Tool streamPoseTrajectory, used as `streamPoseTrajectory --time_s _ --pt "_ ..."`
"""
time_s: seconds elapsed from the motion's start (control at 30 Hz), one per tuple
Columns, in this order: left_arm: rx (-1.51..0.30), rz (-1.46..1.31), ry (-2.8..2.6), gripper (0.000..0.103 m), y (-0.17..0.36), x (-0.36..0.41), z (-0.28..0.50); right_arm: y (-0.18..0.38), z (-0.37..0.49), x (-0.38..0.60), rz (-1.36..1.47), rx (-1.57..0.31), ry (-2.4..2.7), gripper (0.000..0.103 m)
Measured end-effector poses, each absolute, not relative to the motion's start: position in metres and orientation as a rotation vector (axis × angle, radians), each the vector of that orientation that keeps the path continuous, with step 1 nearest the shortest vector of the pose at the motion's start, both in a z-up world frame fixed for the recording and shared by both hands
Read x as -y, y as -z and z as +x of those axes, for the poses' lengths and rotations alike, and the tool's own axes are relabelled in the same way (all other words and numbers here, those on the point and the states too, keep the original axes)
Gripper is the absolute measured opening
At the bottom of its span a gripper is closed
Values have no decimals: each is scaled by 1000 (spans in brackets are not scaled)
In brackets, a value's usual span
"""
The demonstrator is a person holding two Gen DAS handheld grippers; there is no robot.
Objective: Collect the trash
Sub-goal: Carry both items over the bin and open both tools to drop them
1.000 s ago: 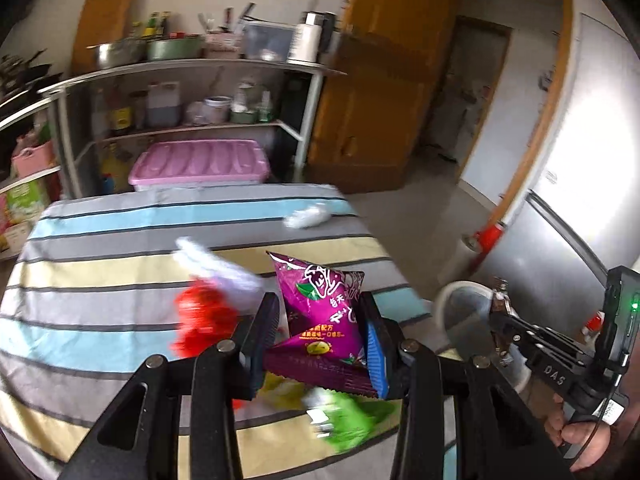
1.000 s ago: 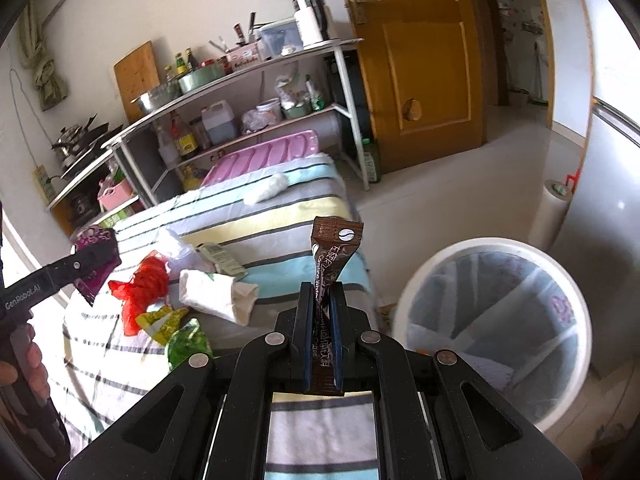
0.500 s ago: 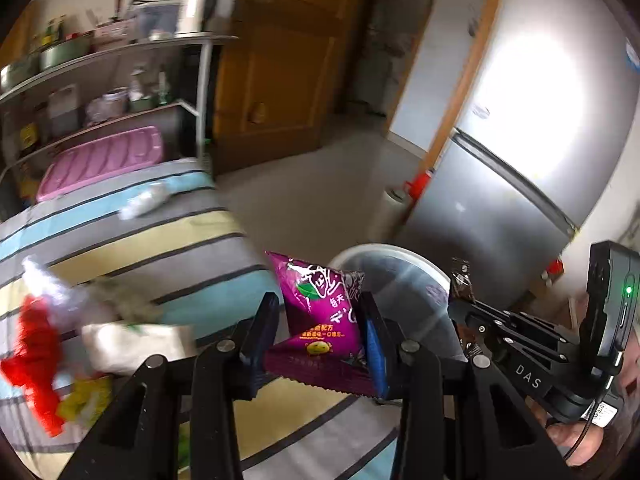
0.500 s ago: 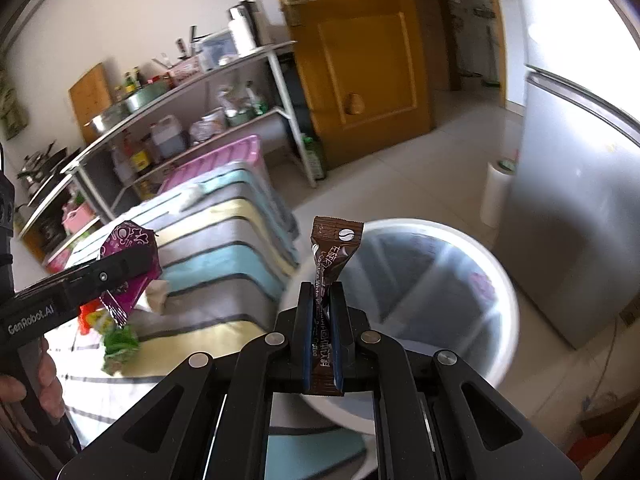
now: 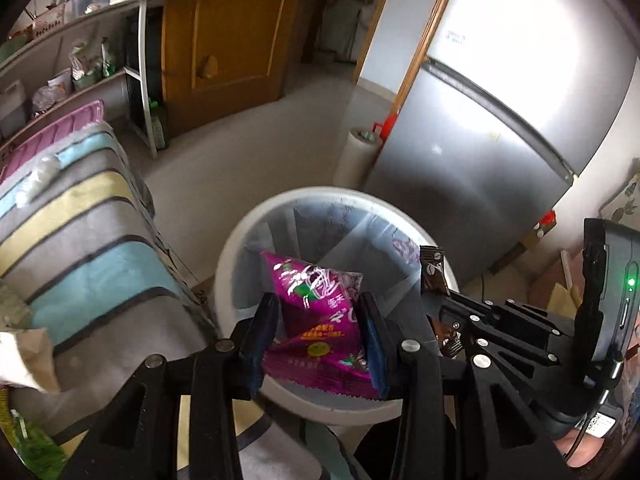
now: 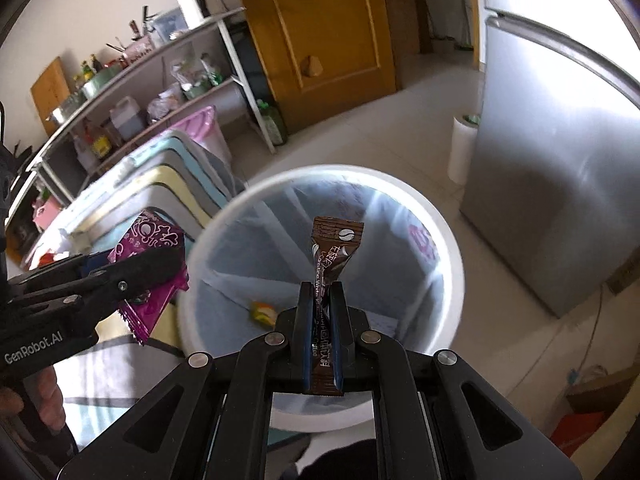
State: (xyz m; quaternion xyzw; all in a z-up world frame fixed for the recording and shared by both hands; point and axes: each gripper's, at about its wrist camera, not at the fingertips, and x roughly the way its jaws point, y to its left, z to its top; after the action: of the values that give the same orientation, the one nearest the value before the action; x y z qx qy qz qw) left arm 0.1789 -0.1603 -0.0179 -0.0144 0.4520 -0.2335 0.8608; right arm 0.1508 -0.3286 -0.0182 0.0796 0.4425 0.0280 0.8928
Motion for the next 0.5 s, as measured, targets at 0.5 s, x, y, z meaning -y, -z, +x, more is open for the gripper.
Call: streamPoseTrajectory --time_s 0.5 --pt "-995 -36 463 61 33 162 190 39 157 339 195 -967 -27 34"
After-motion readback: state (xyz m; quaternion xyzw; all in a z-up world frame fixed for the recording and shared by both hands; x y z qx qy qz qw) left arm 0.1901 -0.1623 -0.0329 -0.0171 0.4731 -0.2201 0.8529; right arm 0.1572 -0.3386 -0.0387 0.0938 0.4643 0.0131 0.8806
